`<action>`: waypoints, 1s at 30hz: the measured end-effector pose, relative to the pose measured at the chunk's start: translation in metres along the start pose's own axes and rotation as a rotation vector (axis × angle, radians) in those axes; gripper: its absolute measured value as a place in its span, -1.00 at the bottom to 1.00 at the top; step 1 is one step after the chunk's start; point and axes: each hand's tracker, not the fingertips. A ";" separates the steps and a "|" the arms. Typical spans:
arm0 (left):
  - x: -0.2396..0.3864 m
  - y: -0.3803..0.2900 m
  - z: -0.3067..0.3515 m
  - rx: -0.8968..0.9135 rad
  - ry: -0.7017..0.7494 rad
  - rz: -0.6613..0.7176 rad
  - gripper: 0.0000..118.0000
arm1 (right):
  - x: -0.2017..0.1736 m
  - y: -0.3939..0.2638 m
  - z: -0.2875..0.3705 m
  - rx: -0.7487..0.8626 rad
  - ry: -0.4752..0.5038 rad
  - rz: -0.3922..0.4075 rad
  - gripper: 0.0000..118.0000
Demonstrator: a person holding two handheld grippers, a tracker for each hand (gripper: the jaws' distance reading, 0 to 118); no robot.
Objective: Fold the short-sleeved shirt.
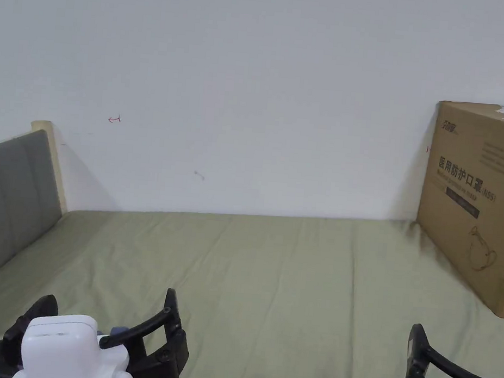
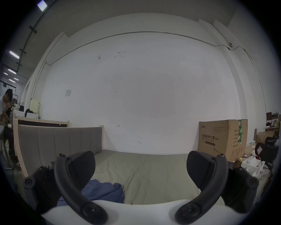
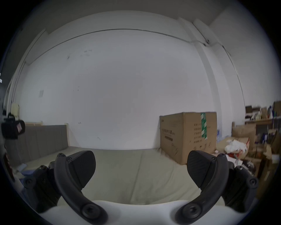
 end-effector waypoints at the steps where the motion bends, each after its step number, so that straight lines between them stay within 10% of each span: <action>1: -0.002 -0.001 0.000 -0.001 0.002 0.001 1.00 | 0.006 0.001 -0.002 0.002 -0.007 -0.002 1.00; 30: 0.029 0.018 0.015 0.019 -0.047 -0.143 1.00 | -0.001 0.010 0.002 0.027 0.036 0.045 1.00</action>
